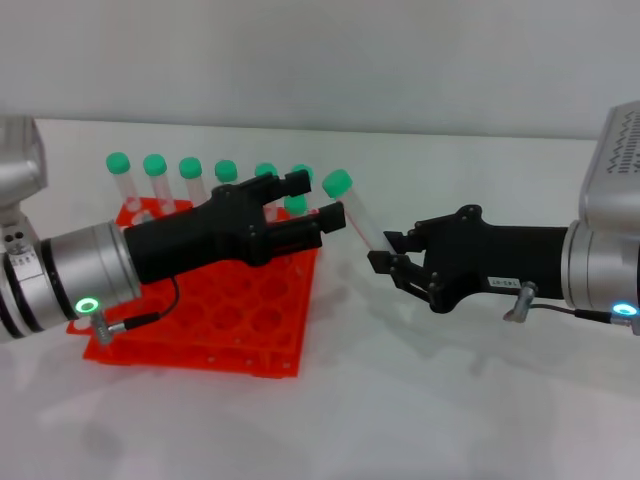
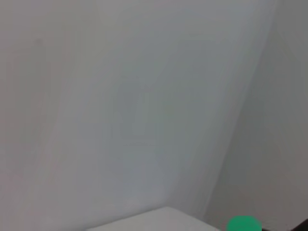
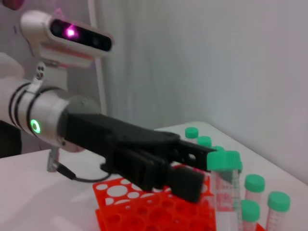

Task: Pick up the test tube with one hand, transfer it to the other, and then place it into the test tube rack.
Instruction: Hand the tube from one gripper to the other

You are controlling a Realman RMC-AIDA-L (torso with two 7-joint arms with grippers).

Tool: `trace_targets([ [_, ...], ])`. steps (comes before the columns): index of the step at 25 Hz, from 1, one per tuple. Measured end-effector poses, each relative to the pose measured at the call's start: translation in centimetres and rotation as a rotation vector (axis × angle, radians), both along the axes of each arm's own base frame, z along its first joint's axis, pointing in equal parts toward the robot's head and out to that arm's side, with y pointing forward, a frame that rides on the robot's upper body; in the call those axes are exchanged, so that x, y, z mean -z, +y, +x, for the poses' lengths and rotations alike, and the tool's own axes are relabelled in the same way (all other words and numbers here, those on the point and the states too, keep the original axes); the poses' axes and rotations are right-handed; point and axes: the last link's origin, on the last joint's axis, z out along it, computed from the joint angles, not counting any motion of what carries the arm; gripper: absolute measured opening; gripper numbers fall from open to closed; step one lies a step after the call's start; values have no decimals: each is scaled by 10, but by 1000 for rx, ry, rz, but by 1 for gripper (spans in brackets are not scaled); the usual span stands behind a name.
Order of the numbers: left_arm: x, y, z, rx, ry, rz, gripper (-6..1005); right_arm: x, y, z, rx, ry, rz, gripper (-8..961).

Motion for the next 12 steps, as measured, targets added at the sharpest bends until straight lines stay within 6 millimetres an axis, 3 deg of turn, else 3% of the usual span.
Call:
trace_targets([
  [12, 11, 1, 7, 34, 17, -19, 810, 7, 1, -9, -26, -4, -20, 255],
])
